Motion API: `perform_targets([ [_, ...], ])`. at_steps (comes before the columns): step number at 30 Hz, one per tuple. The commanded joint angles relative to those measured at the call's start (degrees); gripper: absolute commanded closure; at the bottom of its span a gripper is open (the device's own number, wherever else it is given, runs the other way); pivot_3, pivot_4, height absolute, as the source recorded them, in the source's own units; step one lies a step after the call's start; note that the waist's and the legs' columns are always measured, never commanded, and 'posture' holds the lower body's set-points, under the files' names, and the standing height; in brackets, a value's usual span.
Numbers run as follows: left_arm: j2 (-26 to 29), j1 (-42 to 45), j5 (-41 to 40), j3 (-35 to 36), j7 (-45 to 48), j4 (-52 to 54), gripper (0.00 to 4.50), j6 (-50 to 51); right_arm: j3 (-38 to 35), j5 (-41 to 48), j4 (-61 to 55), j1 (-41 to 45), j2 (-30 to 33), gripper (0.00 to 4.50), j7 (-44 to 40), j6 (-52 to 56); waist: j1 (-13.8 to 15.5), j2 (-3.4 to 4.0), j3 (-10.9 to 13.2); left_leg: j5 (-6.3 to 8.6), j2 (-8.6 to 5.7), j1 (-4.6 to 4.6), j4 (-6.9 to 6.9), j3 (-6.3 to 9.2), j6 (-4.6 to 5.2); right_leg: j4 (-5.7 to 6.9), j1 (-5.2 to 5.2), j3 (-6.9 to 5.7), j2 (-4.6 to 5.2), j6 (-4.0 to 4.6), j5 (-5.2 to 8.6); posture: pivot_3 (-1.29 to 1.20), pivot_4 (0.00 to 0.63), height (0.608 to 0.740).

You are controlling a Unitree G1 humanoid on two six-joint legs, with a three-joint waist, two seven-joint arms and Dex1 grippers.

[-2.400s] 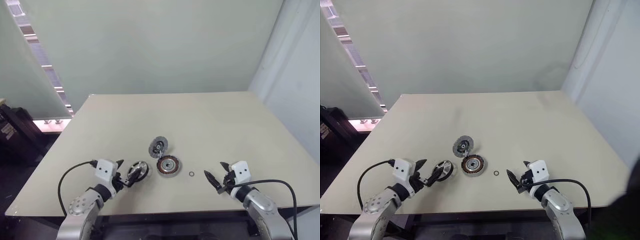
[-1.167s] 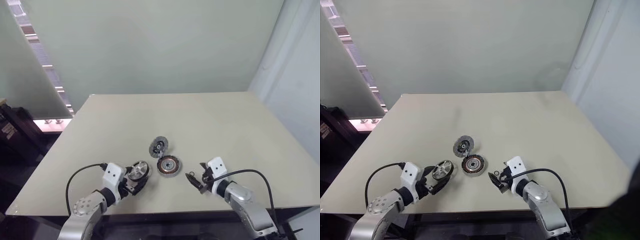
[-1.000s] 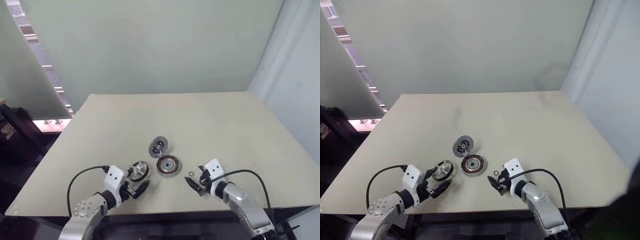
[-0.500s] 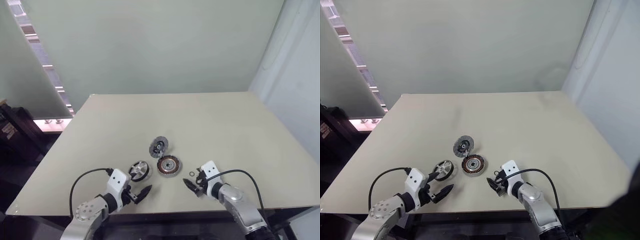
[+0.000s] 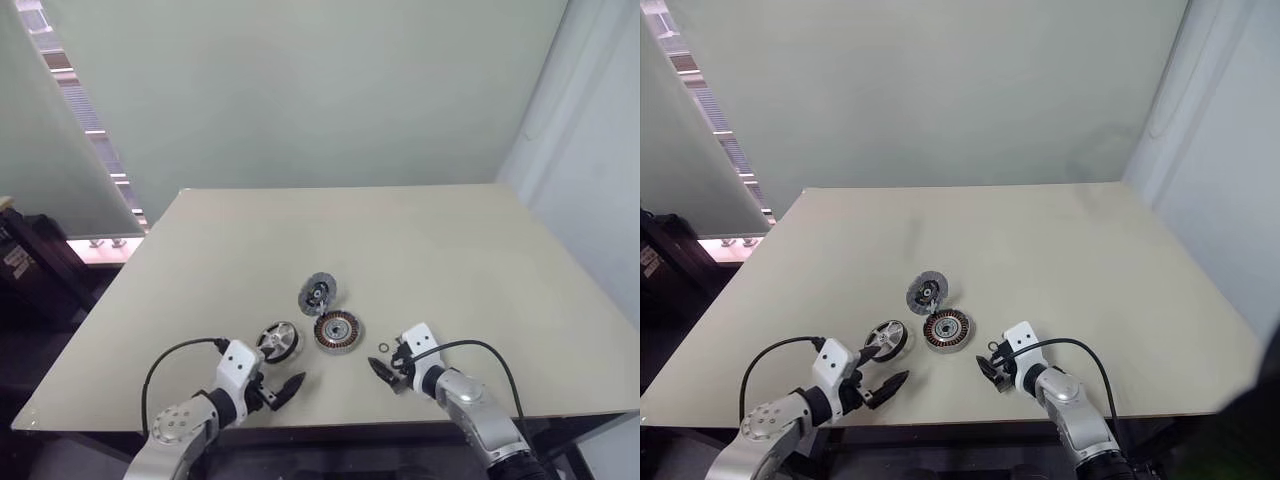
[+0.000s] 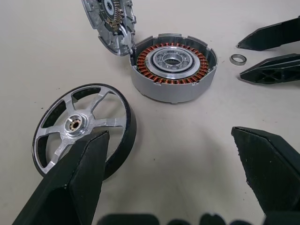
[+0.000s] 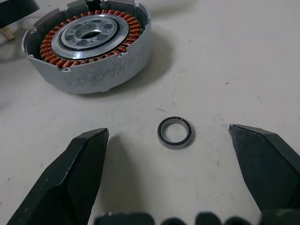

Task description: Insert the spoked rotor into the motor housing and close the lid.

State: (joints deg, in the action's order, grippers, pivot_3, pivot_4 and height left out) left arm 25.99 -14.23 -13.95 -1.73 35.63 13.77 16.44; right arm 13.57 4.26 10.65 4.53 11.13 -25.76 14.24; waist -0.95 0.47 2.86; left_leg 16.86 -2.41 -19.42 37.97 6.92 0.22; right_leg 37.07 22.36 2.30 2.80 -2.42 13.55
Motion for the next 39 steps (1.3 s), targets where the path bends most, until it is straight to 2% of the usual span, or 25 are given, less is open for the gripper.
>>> perform_targets([
  [1, -0.14, 0.22, 0.34, -0.11, 0.13, 0.7, 0.03, -1.59, -0.78, -0.69, -0.04, 1.45, -0.42, 0.0, 0.72, -0.92, -0.01, 0.0, 0.0, 0.0, 0.0, 0.01, 0.0, 0.0, 0.0, 0.01, 0.0, 0.0, 0.0, 0.0, 0.0, 0.0, 0.0, 0.74],
  [4, -0.26, 0.1, 0.41, -0.18, 0.09, 0.65, 0.0, -1.87, -0.57, -0.99, 0.04, 1.35, -0.41, 0.61, 0.76, -0.82, -0.01, 0.01, 0.0, 0.0, 0.0, 0.02, 0.0, -0.01, 0.0, 0.02, 0.0, 0.01, 0.0, 0.0, 0.0, 0.0, 0.0, 0.74],
  [9, -0.45, -0.22, 0.54, -0.29, -0.07, 0.66, 0.0, -2.23, -0.66, -1.66, -0.24, 1.03, -0.54, 2.32, 0.83, -0.56, -0.02, 0.01, -0.01, 0.0, 0.0, 0.01, -0.03, 0.0, 0.0, 0.01, 0.01, 0.0, 0.0, 0.0, 0.0, 0.0, 0.0, 0.74],
  [11, -0.51, -0.32, 0.59, -0.28, -0.12, 0.71, 0.0, -2.28, -0.72, -1.84, -0.34, 0.93, -0.56, 3.16, 0.83, -0.48, -0.06, 0.01, -0.01, 0.0, 0.0, 0.01, -0.03, 0.0, 0.0, 0.01, 0.01, 0.01, 0.0, 0.0, 0.0, 0.0, 0.0, 0.74],
  [12, -0.56, -0.39, 0.62, -0.26, -0.16, 0.75, 0.0, -2.27, -0.74, -1.95, -0.43, 0.88, -0.55, 3.34, 0.85, -0.44, -0.08, 0.01, -0.01, 0.0, 0.0, 0.01, -0.03, -0.01, 0.0, 0.01, 0.01, 0.01, 0.0, 0.0, 0.0, 0.0, 0.0, 0.74],
  [24, -1.3, -1.01, 0.51, 0.51, -0.56, 1.22, 0.0, -2.34, -2.38, -1.3, -6.39, 1.0, -0.75, 3.34, 1.55, -0.22, -0.07, 0.03, 0.0, 0.0, 0.0, 0.0, -0.02, -0.01, 0.0, 0.02, 0.01, 0.01, 0.0, 0.0, 0.0, 0.0, 0.0, 0.74],
  [31, -1.06, 1.14, -0.22, 2.85, -0.99, 0.11, 0.0, -2.58, -2.04, 0.17, -13.13, 6.54, -3.22, 3.34, 1.81, 8.87, -0.34, 0.03, -0.01, -0.01, 0.01, 0.02, 0.03, -0.01, -0.01, 0.18, 0.05, 0.01, -0.01, 0.0, 0.0, 0.0, 0.0, 0.74],
  [39, -0.22, 3.6, -0.34, 5.84, -0.98, -1.63, 0.0, -2.98, 0.8, -1.17, -11.7, 12.77, -6.31, 3.34, 2.46, 15.25, -0.39, 0.03, -0.01, -0.04, 0.0, 0.01, 0.05, -0.03, -0.06, 0.4, 0.17, 0.04, 0.0, 0.0, 0.0, 0.0, 0.0, 0.74],
])
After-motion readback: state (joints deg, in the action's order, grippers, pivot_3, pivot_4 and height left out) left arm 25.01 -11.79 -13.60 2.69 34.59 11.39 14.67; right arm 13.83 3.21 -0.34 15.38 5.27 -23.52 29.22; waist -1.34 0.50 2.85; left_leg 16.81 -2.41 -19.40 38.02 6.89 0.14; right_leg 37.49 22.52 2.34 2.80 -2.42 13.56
